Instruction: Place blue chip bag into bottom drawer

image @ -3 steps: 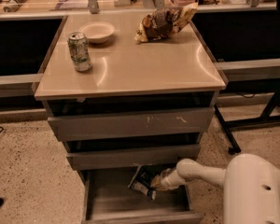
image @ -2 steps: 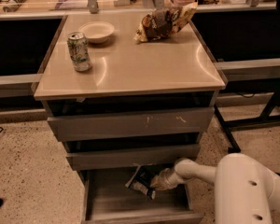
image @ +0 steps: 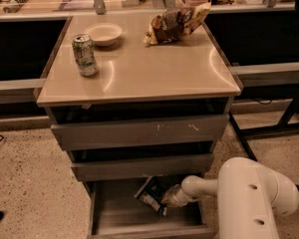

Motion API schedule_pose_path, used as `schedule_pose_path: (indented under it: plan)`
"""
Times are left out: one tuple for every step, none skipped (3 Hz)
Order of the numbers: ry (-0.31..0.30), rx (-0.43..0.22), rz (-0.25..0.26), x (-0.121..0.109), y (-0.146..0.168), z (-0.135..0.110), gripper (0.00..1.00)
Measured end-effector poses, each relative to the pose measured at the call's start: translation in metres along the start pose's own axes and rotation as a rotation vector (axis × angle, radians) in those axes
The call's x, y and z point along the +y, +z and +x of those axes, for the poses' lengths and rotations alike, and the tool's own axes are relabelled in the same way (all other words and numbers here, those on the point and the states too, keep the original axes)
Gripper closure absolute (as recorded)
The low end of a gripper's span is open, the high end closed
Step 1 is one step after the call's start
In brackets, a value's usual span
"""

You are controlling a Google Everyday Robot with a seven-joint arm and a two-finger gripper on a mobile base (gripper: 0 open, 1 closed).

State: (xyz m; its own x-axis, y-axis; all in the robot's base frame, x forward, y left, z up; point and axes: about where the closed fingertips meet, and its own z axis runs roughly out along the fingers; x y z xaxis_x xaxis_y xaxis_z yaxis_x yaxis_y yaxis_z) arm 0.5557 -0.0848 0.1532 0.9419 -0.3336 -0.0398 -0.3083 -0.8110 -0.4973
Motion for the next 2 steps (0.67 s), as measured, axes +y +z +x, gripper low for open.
schedule_pose_path:
  plan:
    - [0.028, 0.012, -0.017, 0.0046, 0.0119, -0.0155, 1.00]
    - [0.031, 0.017, -0.016, 0.0043, 0.0127, -0.0158, 0.81]
